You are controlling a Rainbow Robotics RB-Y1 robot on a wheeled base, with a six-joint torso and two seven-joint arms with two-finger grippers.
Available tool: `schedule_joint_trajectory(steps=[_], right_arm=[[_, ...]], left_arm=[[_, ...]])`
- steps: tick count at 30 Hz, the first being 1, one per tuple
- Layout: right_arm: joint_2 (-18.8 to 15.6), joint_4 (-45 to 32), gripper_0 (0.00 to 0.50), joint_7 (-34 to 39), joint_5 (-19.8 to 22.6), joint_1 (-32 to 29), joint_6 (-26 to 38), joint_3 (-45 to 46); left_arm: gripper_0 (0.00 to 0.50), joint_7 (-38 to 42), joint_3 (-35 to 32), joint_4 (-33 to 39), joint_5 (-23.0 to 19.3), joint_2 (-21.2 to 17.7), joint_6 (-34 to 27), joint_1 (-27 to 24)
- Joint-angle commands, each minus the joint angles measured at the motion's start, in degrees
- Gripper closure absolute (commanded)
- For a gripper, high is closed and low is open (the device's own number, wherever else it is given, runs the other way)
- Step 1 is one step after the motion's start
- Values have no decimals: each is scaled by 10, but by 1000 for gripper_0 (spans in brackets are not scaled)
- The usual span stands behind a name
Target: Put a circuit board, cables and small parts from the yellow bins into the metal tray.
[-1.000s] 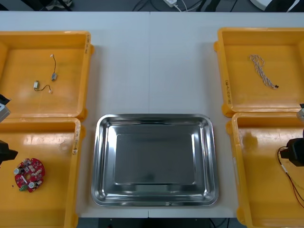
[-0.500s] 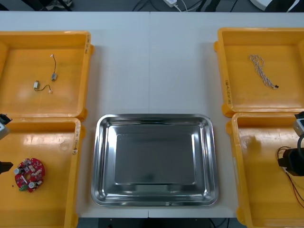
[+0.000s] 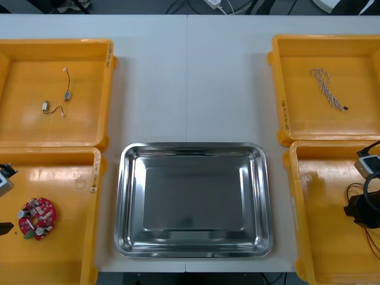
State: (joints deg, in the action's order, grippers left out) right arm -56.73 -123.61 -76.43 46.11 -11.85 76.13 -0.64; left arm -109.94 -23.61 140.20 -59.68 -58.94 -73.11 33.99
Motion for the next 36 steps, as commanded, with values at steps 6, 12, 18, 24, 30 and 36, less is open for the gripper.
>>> schedule_joint_trajectory(steps=[6, 12, 18, 24, 30, 36], right_arm=[[2, -12, 0, -76, -13, -6, -22, -19], [2, 7, 0, -88, -10, -7, -45, -24], [2, 39, 0, -97, -7, -7, -89, -38], [2, 42, 0, -101, -3, -6, -87, -38], [2, 45, 0, -101, -2, -8, -87, -39], [2, 45, 0, -101, -4, -8, -87, -40]], left_arm=[[0, -48, 4, 17, 38, -36, 74, 66], [0, -51, 24, 15, 61, -37, 84, 66], [0, -51, 44, 9, 77, -37, 92, 66], [0, -56, 68, -13, 86, -37, 115, 63], [0, -64, 90, -30, 95, -37, 133, 61], [0, -65, 105, -34, 102, -37, 141, 61]])
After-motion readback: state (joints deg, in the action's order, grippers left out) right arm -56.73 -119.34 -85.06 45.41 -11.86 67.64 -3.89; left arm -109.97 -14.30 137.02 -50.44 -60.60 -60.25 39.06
